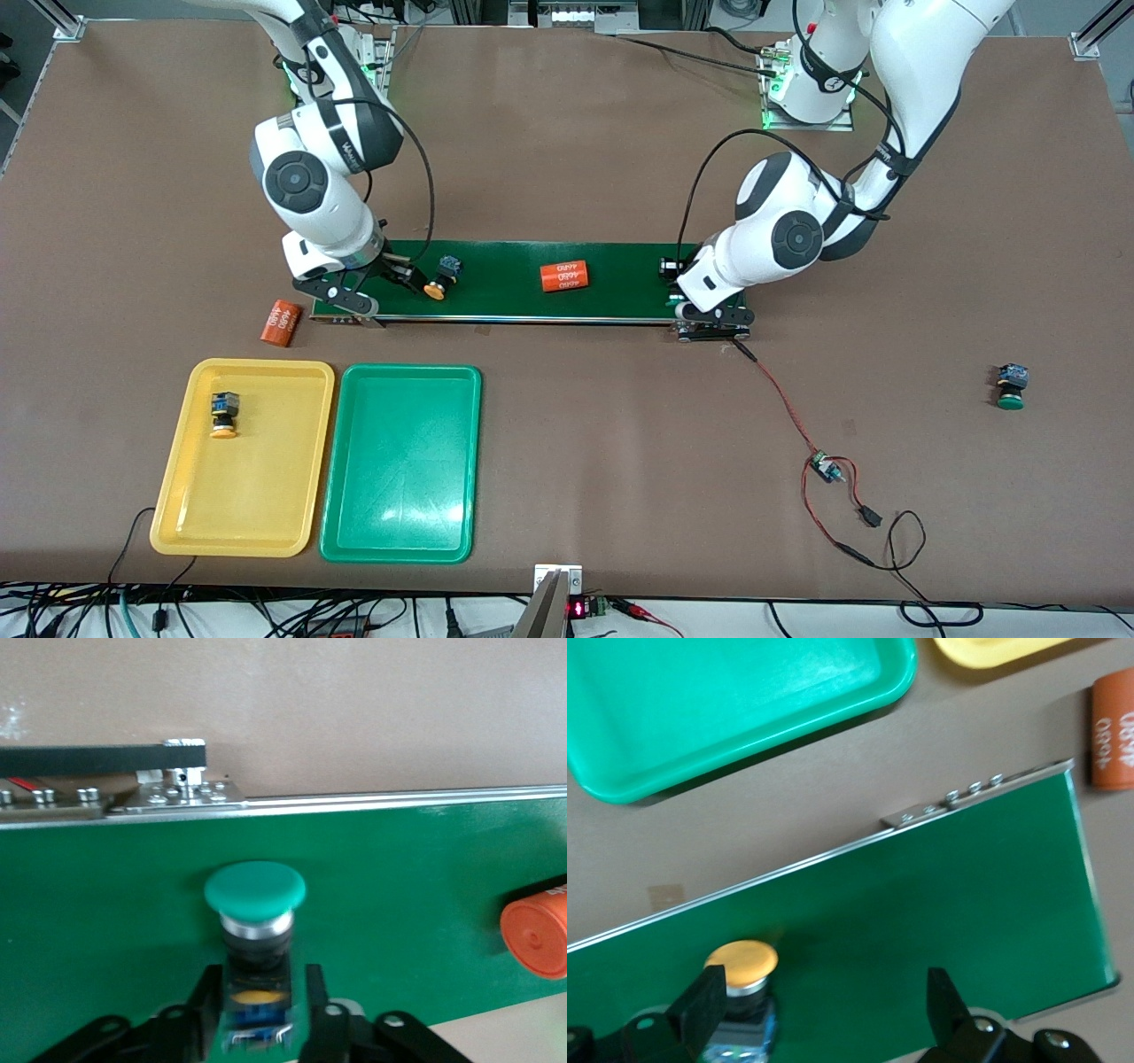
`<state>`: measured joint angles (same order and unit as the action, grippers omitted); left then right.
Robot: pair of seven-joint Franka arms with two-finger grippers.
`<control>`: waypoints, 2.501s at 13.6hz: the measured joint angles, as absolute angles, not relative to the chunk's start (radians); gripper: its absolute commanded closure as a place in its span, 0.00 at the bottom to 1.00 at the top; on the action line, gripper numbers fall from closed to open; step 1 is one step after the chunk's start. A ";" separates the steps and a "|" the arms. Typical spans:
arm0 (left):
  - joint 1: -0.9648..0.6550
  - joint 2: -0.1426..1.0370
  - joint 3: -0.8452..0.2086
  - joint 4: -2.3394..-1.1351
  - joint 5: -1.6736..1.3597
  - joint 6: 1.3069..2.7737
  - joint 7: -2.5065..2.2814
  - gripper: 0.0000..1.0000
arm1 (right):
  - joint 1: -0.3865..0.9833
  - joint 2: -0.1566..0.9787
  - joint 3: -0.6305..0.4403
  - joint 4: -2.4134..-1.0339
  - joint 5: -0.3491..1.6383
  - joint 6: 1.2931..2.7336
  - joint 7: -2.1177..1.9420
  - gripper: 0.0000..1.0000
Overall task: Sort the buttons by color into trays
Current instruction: 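Move the right gripper to the belt while the left gripper carries the green button there, then grasp the yellow button on the belt with the right gripper while the left gripper withdraws, then carry the yellow button into the yellow tray and open the right gripper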
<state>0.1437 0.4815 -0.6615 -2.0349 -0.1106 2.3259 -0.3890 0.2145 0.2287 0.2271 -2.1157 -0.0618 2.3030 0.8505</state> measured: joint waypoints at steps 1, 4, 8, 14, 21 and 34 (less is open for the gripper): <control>0.144 0.480 -0.663 -2.031 -0.111 2.326 -0.389 0.00 | 0.215 0.227 0.243 -2.131 -0.062 2.333 0.878 0.00; 0.159 0.451 -0.662 -2.000 -0.111 2.266 -0.389 0.00 | 0.215 0.227 0.271 -2.191 -0.062 2.416 0.917 0.00; 0.231 0.367 -0.628 -1.859 -0.100 2.001 -0.379 0.00 | 0.215 0.228 0.272 -2.216 -0.062 2.430 0.918 0.00; 0.261 0.370 -0.328 -1.817 0.020 1.951 -0.018 0.00 | 0.213 0.250 0.272 -2.220 -0.062 2.440 0.918 0.06; 0.309 0.476 -0.184 -1.809 0.352 2.204 0.198 0.00 | 0.201 0.272 0.270 -2.221 -0.062 2.458 0.916 0.80; 0.532 0.745 -0.167 -1.589 0.336 2.414 0.593 0.00 | 0.133 0.235 0.266 -2.036 -0.063 2.265 0.710 0.88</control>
<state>0.5321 0.7452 -0.1668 -1.5891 0.3355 2.4139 0.5933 0.1330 0.2349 0.2662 -2.0362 -0.0631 2.2650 0.7097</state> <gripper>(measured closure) 0.000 0.581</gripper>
